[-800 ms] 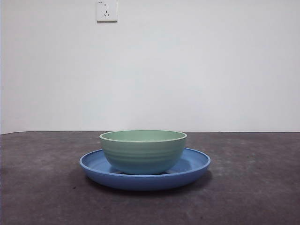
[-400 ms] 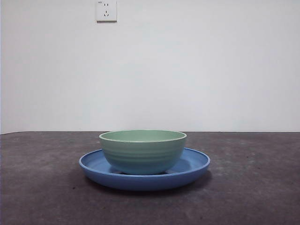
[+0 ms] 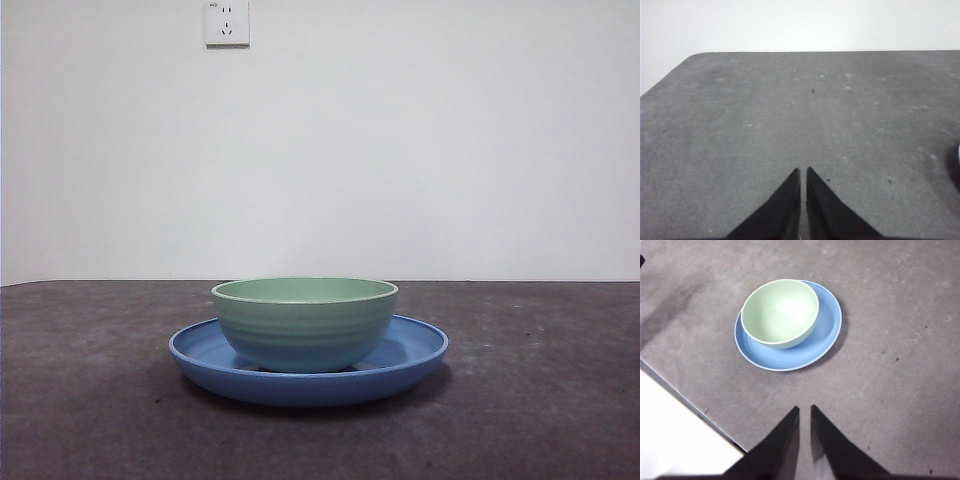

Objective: Place the green bowl on the blue plate

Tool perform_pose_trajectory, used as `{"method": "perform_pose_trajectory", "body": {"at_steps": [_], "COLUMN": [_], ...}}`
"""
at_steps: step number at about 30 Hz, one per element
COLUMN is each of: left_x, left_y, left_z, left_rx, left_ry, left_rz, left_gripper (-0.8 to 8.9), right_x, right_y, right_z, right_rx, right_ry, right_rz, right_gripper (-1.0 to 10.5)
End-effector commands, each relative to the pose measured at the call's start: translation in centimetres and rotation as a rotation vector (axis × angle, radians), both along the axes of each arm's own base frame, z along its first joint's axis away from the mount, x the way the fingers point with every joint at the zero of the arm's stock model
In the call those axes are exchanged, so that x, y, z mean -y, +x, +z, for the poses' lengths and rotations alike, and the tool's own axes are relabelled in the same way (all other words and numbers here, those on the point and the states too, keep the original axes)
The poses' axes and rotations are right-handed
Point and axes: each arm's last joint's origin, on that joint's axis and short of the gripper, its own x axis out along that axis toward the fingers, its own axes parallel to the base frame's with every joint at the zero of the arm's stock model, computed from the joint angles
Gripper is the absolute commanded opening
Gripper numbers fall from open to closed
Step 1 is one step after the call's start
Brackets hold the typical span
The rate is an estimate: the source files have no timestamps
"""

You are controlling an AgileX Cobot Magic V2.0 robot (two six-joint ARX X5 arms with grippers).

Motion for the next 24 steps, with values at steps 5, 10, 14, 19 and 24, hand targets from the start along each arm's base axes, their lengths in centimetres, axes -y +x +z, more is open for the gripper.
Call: {"method": "perform_pose_trajectory", "body": {"at_steps": [5, 10, 14, 19, 24], "left_x": [0.0, 0.0, 0.0, 0.0, 0.0], "left_y": [0.1, 0.1, 0.1, 0.1, 0.1], "left_z": [-0.7, -0.7, -0.7, -0.7, -0.7], "left_rx": [-0.024, -0.024, -0.024, -0.024, -0.024], "left_ry": [0.013, 0.013, 0.013, 0.013, 0.013], "left_rz": [0.002, 0.002, 0.002, 0.002, 0.002], "left_gripper": [0.2, 0.2, 0.2, 0.2, 0.2], "right_x": [-0.2, -0.2, -0.2, 0.5, 1.8], "right_y": [0.1, 0.1, 0.1, -0.2, 0.4], "right_z": [0.3, 0.2, 0.2, 0.4, -0.9], "right_rx": [0.006, 0.005, 0.005, 0.085, 0.315], "right_ry": [0.015, 0.015, 0.015, -0.029, 0.032], "right_rz": [0.0, 0.0, 0.0, -0.013, -0.17], "right_gripper": [0.3, 0.3, 0.3, 0.3, 0.3]}}
